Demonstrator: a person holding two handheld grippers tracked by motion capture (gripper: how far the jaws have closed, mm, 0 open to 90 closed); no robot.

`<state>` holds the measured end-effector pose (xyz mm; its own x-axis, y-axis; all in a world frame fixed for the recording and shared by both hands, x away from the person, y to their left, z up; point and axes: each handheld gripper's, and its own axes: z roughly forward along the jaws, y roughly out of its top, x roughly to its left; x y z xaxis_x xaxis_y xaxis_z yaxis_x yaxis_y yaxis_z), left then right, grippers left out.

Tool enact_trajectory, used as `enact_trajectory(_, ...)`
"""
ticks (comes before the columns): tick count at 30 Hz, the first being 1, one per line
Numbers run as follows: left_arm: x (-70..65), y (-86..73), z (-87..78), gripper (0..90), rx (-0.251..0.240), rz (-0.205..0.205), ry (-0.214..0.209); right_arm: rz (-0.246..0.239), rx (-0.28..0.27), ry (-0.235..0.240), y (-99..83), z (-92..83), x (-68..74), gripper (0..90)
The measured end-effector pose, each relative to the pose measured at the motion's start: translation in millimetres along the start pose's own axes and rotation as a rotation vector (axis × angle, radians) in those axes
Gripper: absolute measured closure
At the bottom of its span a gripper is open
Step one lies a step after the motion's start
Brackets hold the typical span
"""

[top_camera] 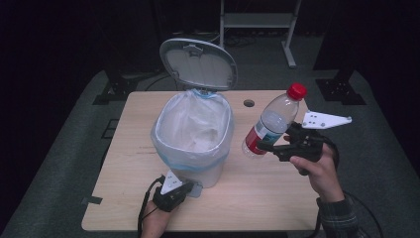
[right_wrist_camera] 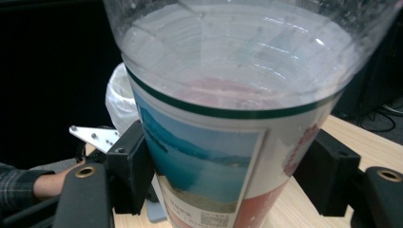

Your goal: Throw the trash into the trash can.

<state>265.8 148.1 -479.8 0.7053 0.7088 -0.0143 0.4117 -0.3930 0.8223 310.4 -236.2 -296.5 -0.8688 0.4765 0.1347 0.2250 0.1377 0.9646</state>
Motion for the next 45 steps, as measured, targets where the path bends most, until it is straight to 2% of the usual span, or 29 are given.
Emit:
enact_trajectory(23, 0.2, 0.0, -0.2, 89.1, 0.004, 0.006, 0.002, -0.028, -0.057, 0.035, 33.3, -1.8, 5.3, 28.2)
enact_trajectory(45, 0.2, -0.1, 0.0, 89.1, 0.001, 0.004, 0.001, -0.029, -0.099, 0.074, 57.9, 8.6, 7.8, 28.2)
